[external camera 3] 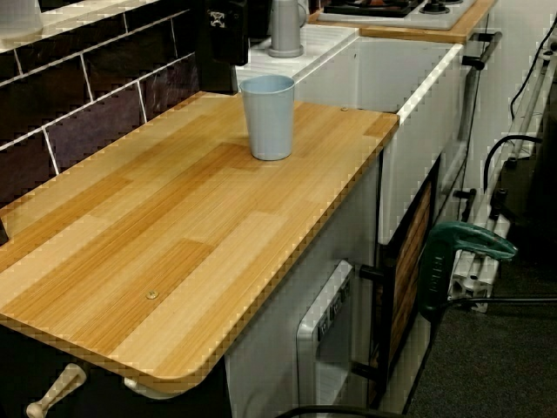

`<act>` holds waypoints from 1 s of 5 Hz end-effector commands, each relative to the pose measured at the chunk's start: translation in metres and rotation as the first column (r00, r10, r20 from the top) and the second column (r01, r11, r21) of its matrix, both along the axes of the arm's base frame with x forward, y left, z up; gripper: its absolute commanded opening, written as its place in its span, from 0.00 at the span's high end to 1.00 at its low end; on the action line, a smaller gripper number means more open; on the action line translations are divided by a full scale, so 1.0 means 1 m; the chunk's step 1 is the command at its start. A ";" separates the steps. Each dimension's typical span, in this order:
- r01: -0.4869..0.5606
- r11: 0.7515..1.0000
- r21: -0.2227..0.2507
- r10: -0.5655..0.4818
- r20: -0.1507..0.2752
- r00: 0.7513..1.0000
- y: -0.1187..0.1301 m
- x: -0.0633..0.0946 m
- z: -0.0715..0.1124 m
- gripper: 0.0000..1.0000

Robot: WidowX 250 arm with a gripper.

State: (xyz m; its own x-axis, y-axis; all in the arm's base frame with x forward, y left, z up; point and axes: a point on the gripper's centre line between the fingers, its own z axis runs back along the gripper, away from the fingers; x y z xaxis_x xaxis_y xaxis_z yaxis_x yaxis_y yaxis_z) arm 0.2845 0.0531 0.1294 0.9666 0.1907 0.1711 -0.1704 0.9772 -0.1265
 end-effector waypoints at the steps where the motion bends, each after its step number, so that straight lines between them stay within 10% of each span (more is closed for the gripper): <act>1: 0.013 0.998 0.068 -0.018 0.070 0.997 0.038 -0.008 0.016 0.00; 5: 0.040 0.989 0.141 -0.052 0.082 0.995 0.059 -0.012 -0.050 0.00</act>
State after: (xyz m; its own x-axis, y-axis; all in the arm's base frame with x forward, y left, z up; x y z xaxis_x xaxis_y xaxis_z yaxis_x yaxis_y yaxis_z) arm 0.2768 0.1077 0.0672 0.9625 0.1161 0.2452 -0.1167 0.9931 -0.0122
